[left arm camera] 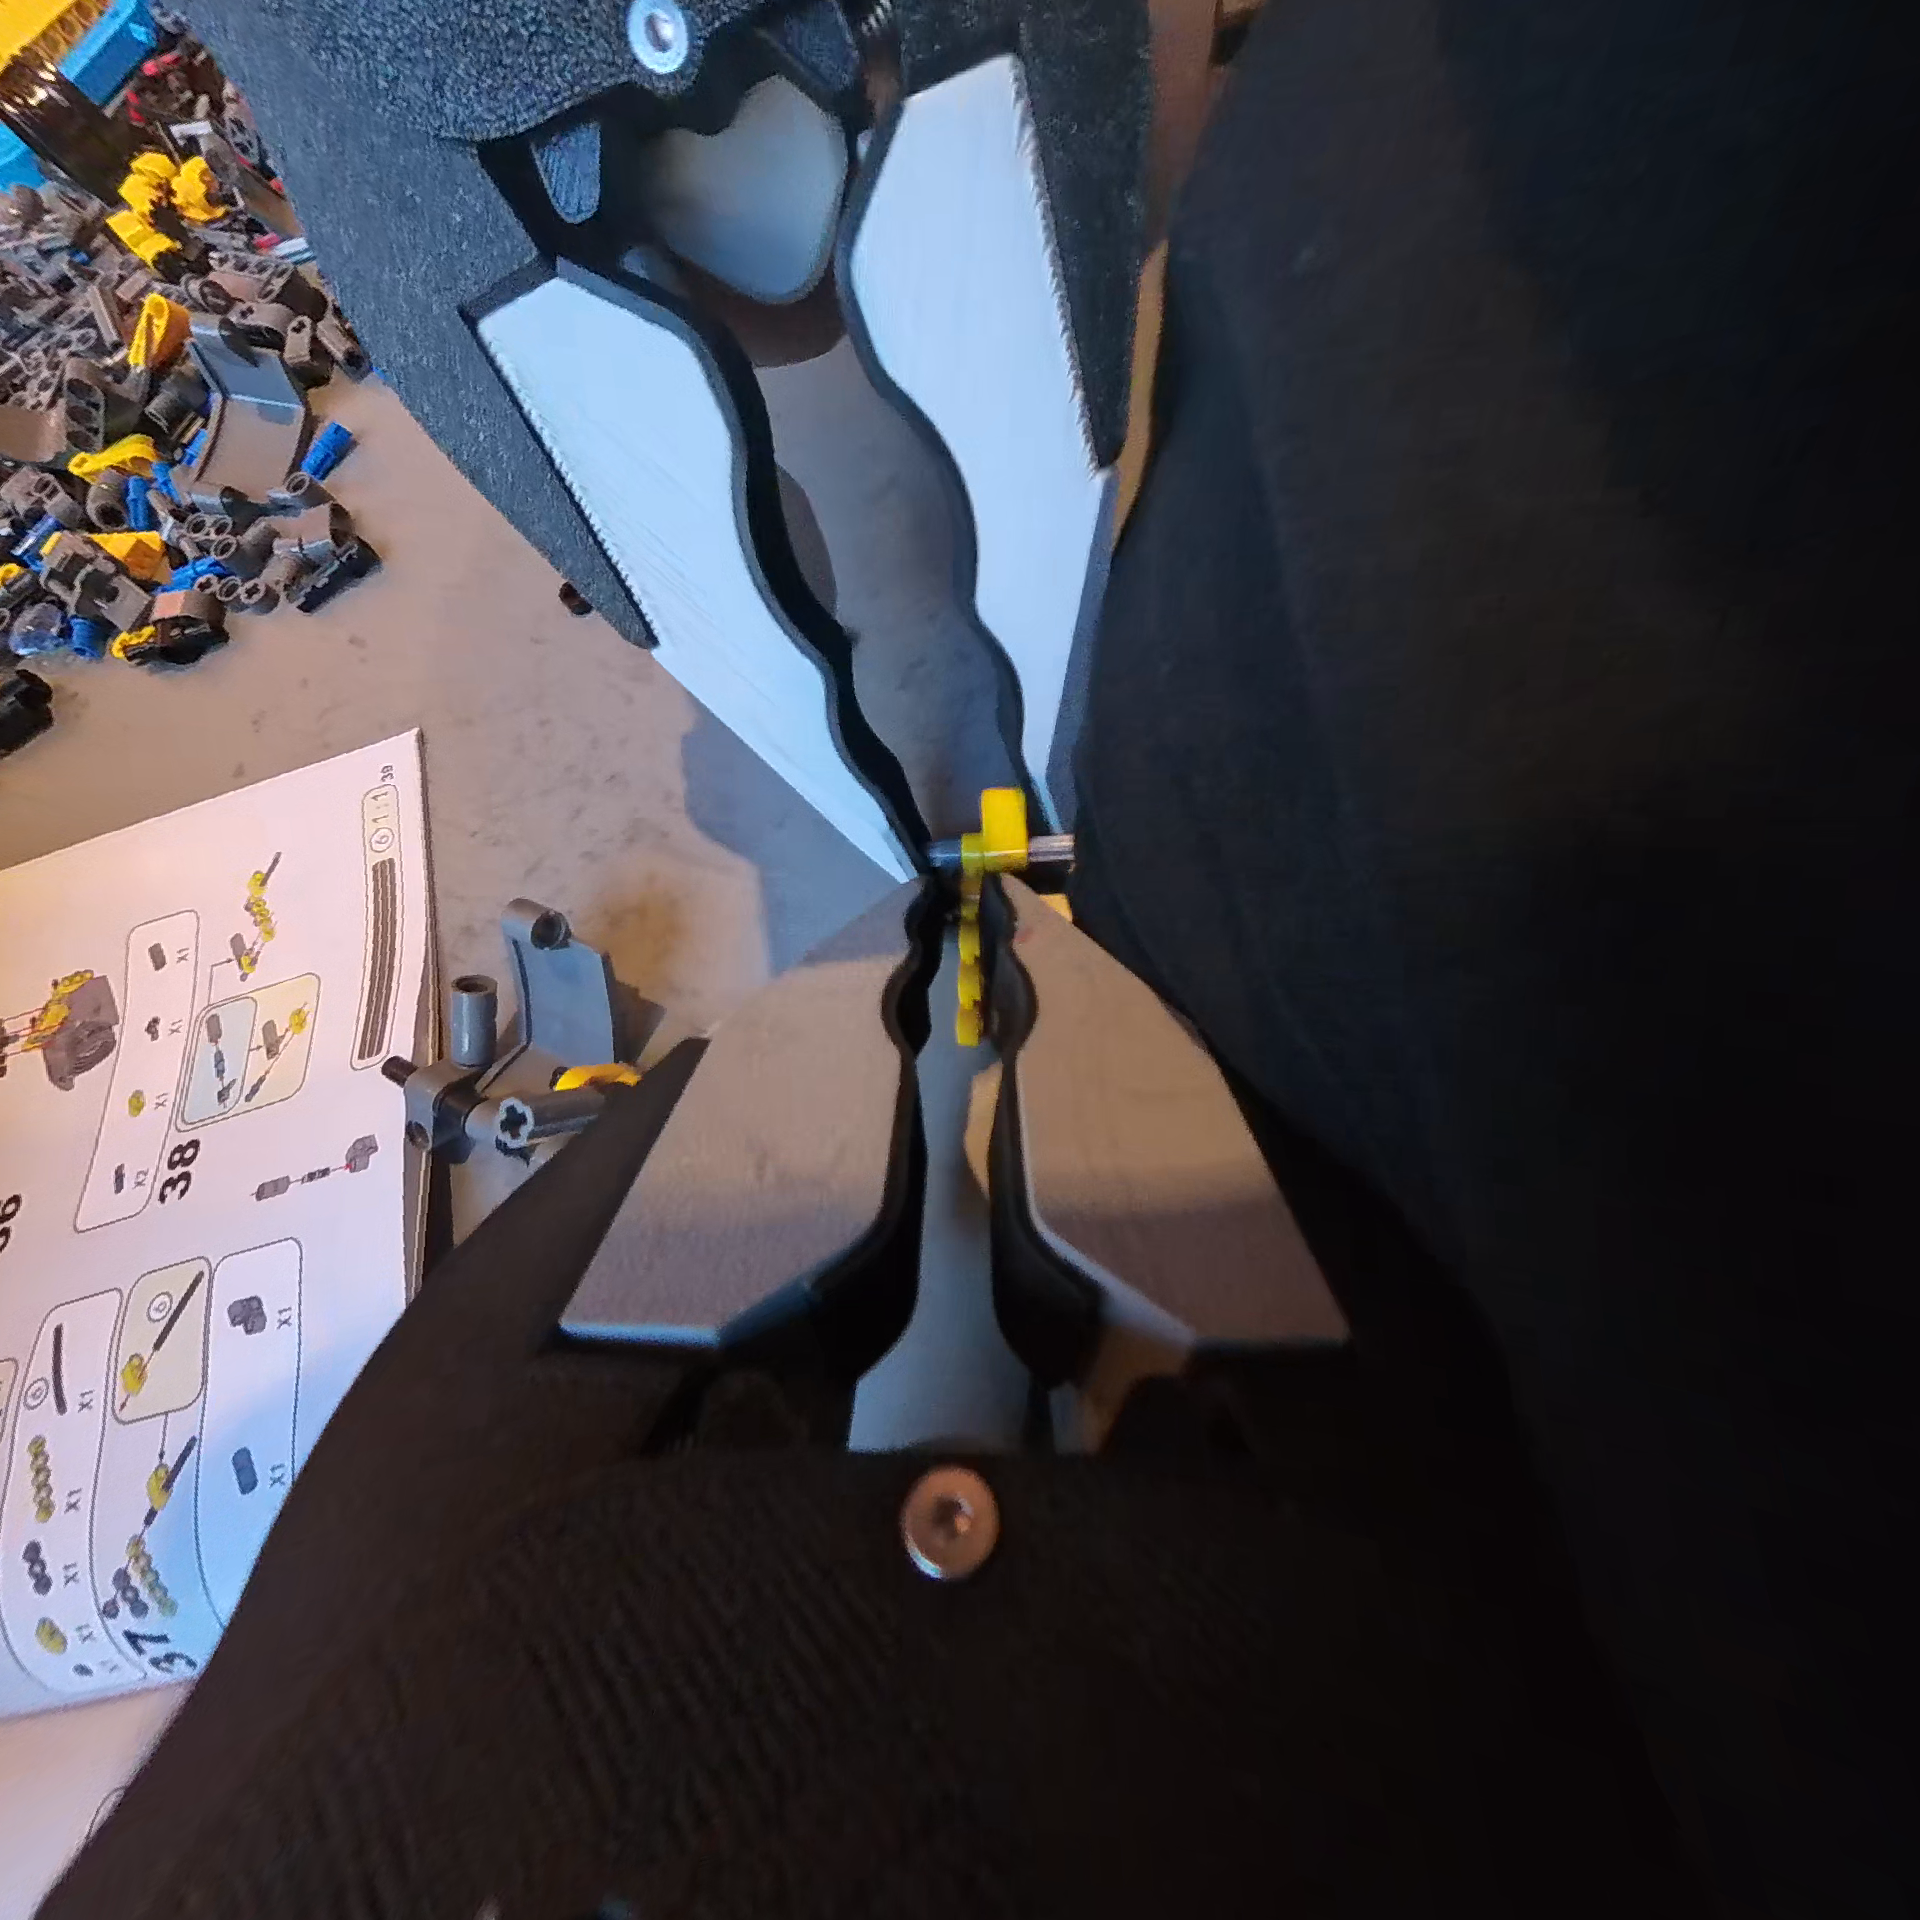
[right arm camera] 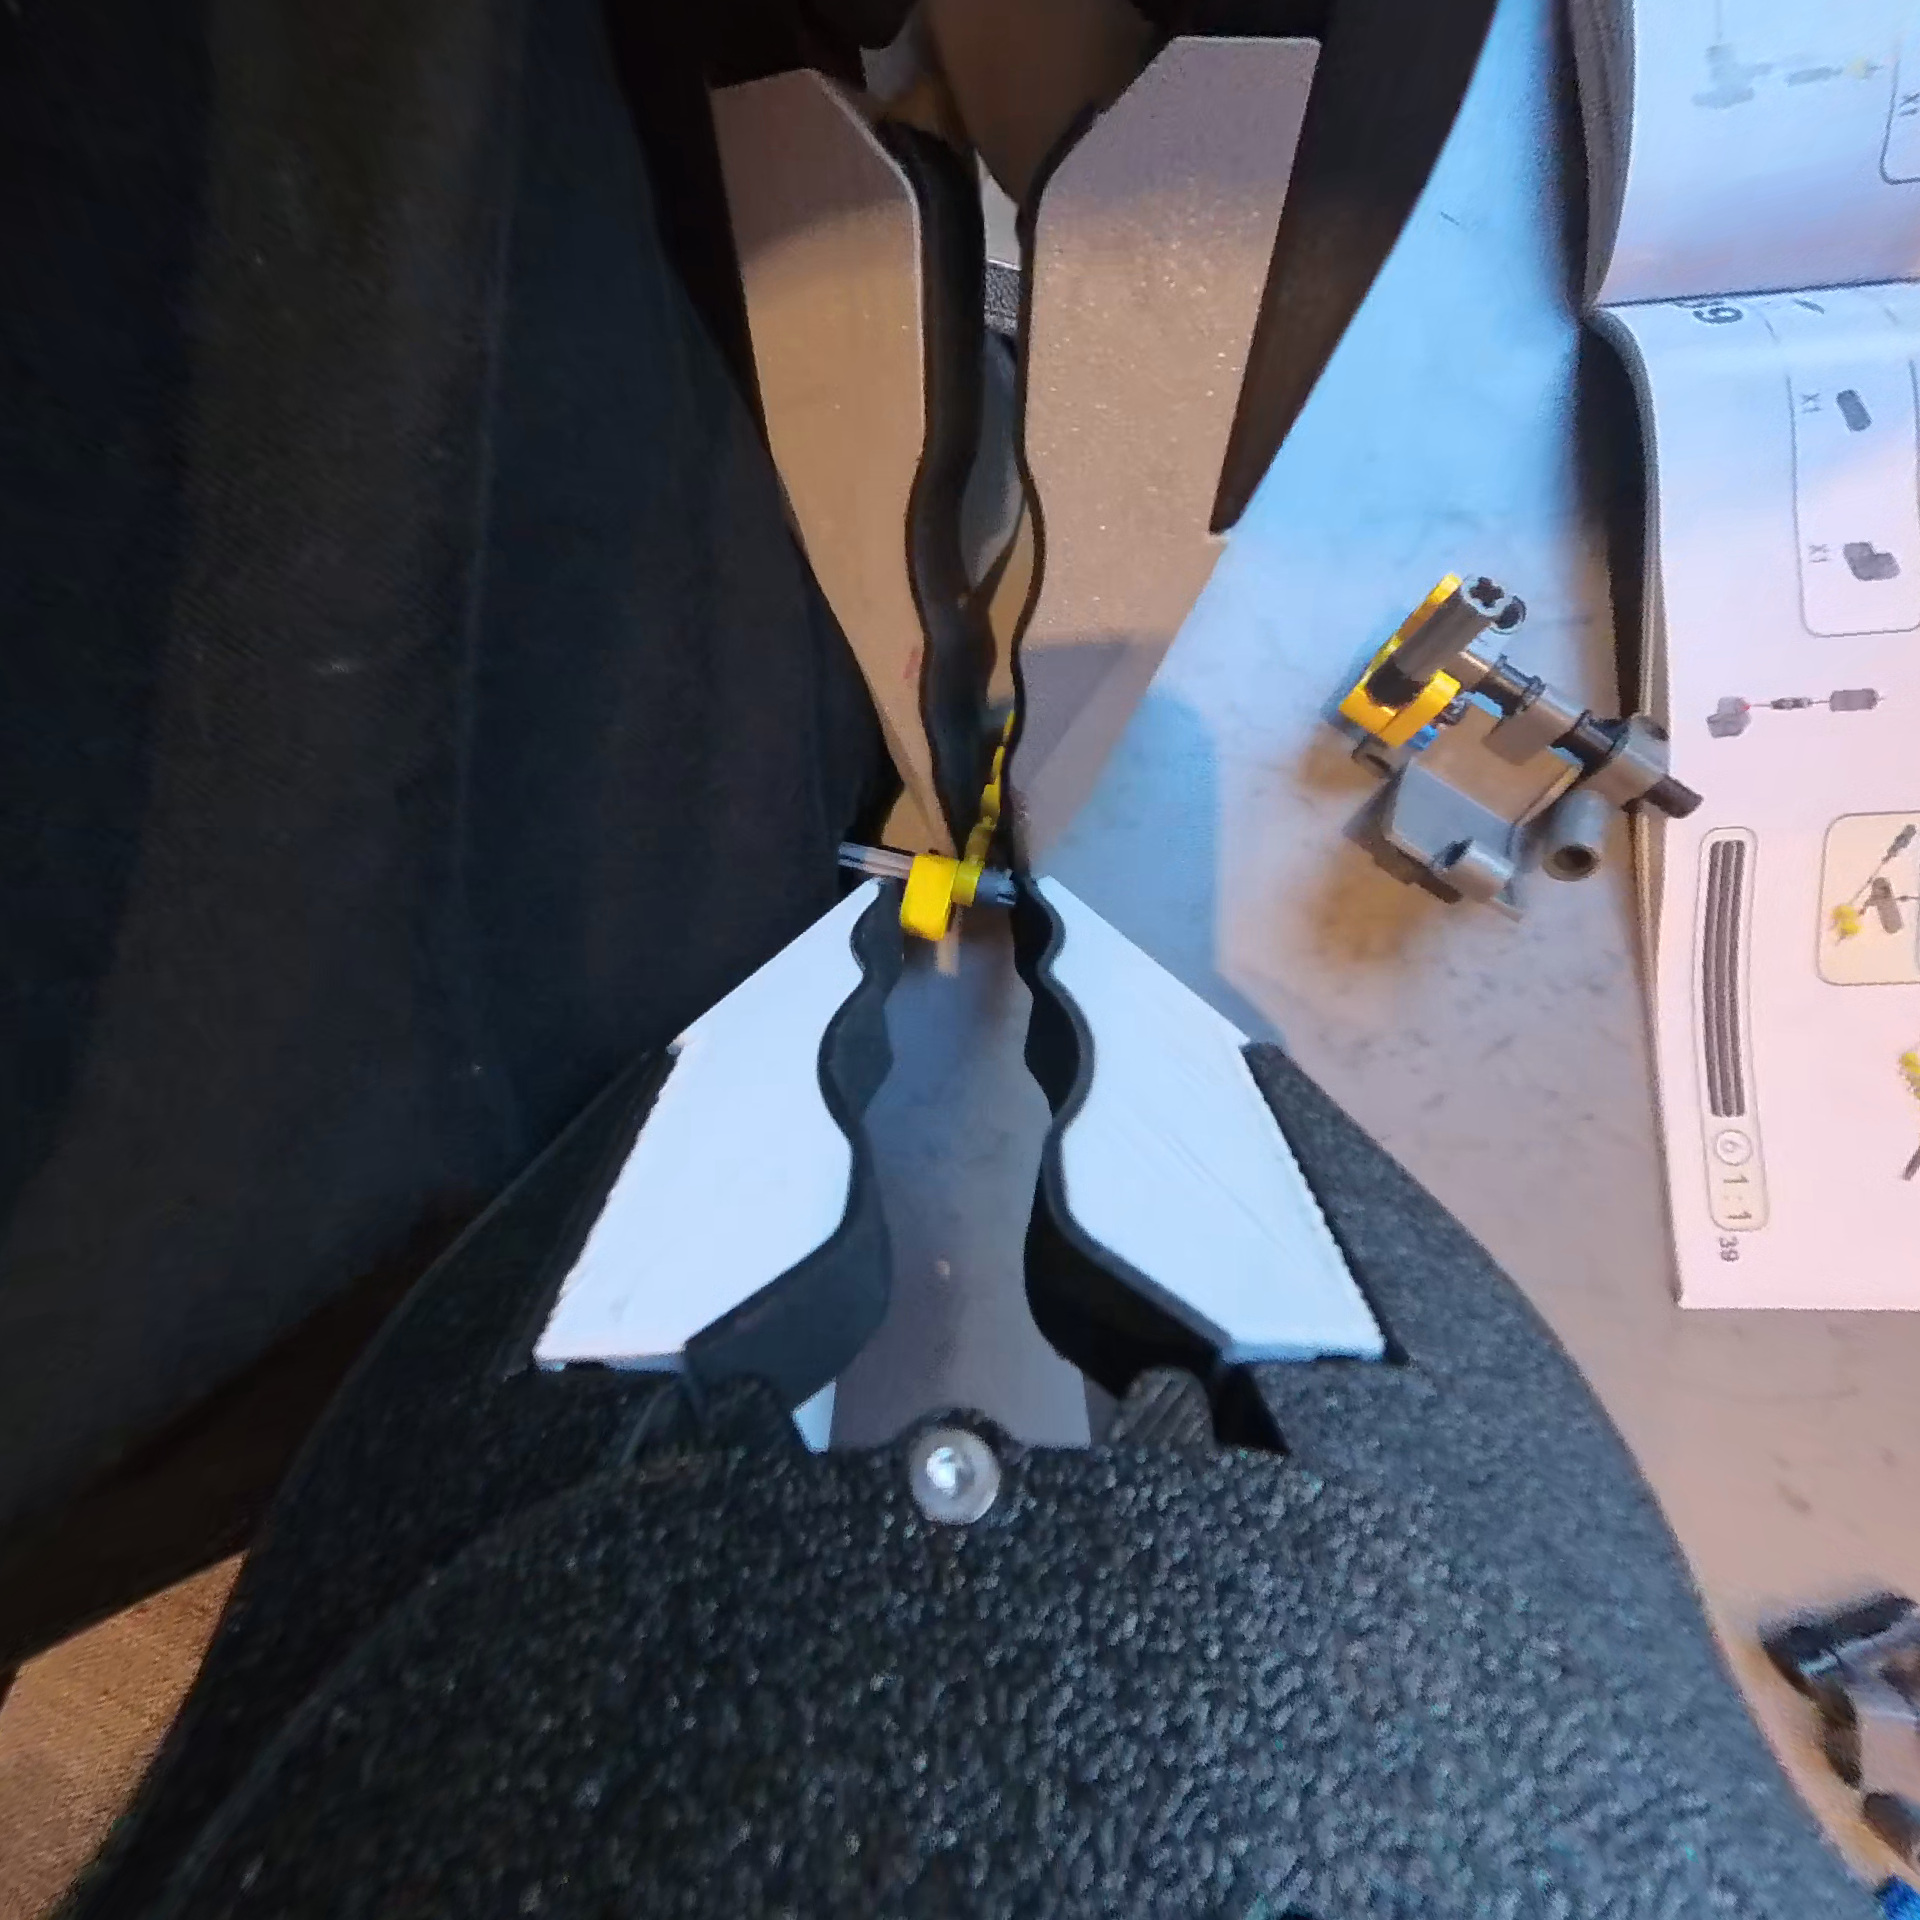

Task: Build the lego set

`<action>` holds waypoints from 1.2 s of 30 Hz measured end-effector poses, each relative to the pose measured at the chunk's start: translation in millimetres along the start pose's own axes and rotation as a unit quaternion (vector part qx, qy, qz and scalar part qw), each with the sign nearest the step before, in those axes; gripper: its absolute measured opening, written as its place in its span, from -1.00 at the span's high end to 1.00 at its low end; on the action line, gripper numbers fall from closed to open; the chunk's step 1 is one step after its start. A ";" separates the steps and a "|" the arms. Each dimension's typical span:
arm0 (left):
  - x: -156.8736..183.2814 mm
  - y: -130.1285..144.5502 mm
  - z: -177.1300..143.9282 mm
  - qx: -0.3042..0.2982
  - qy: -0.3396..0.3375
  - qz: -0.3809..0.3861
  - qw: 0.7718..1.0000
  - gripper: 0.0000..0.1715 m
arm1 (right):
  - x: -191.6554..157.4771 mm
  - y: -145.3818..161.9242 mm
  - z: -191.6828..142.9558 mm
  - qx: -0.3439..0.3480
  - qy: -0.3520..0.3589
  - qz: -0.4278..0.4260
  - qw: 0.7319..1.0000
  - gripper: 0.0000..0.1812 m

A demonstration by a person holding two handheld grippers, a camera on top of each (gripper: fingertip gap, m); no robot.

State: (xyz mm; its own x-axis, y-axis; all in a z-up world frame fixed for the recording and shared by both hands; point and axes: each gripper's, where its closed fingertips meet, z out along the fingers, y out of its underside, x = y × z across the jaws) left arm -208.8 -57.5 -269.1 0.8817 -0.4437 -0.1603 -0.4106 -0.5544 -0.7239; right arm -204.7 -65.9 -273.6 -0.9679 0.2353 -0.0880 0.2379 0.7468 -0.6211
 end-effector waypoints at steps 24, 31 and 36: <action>-18.9 2.5 7.9 -0.007 -0.003 -0.145 0.989 0.93 | 9.6 10.8 -29.8 0.046 0.144 0.225 0.963 0.54; 0.7 -10.5 -0.4 0.031 0.044 -0.060 0.997 0.93 | 2.7 -8.0 -16.1 0.079 0.180 0.076 0.978 0.80; 6.2 -6.7 -4.6 0.031 0.011 0.007 0.999 0.93 | -10.5 -5.3 -15.3 0.059 0.127 0.046 0.989 0.79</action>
State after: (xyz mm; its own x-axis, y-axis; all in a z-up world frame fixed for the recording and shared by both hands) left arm -201.6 -59.7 -262.1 0.8706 -0.4662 -0.1570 -0.4071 -0.5036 -0.7620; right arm -194.6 -62.8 -257.5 -0.8878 0.4584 0.0403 0.2986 0.6406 -0.7074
